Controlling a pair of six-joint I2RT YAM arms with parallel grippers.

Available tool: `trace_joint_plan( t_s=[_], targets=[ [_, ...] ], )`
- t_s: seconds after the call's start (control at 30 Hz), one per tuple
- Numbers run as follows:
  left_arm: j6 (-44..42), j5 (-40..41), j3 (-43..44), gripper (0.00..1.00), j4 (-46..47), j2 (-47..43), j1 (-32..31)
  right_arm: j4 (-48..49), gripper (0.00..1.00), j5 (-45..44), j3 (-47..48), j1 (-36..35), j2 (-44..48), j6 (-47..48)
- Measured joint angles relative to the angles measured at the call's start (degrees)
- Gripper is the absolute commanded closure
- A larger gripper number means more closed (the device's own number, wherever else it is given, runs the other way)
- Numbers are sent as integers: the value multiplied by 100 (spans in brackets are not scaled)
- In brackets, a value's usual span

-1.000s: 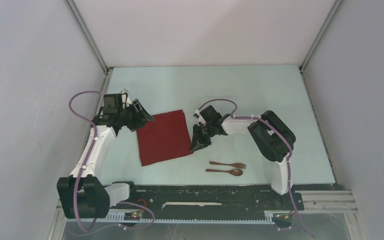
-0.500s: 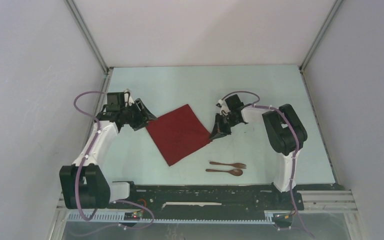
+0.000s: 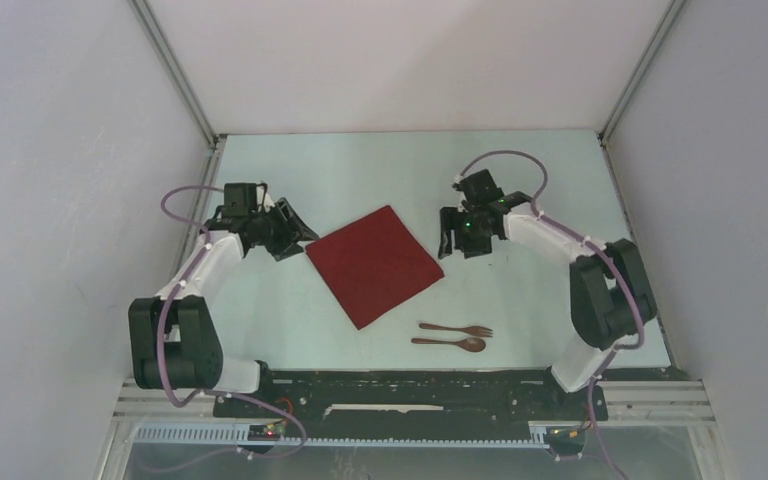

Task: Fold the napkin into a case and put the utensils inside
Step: Pick up the square-folded napkin from the center of the board, then fold the square-folded napkin at the center of the board.

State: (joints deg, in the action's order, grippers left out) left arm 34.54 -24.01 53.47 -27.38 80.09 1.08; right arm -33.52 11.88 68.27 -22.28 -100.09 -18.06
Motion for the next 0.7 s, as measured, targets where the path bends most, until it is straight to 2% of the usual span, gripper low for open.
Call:
trace_joint_plan(
  t_s=[0.13, 0.27, 0.47, 0.7],
  targets=[
    [-11, 146, -92, 41, 15, -142, 0, 61, 41, -291, 157, -1080, 575, 151],
    [-26, 295, -289, 41, -22, -367, 0, 435, 57, -44, 413, -2551, 400, 404],
    [-118, 426, -358, 41, -164, -632, 50, 328, 59, -140, 1338, -3773, -863, 734],
    [-225, 428, -501, 41, -195, -743, 332, 42, 53, -542, 1862, -4096, -1655, 977]
  ],
)
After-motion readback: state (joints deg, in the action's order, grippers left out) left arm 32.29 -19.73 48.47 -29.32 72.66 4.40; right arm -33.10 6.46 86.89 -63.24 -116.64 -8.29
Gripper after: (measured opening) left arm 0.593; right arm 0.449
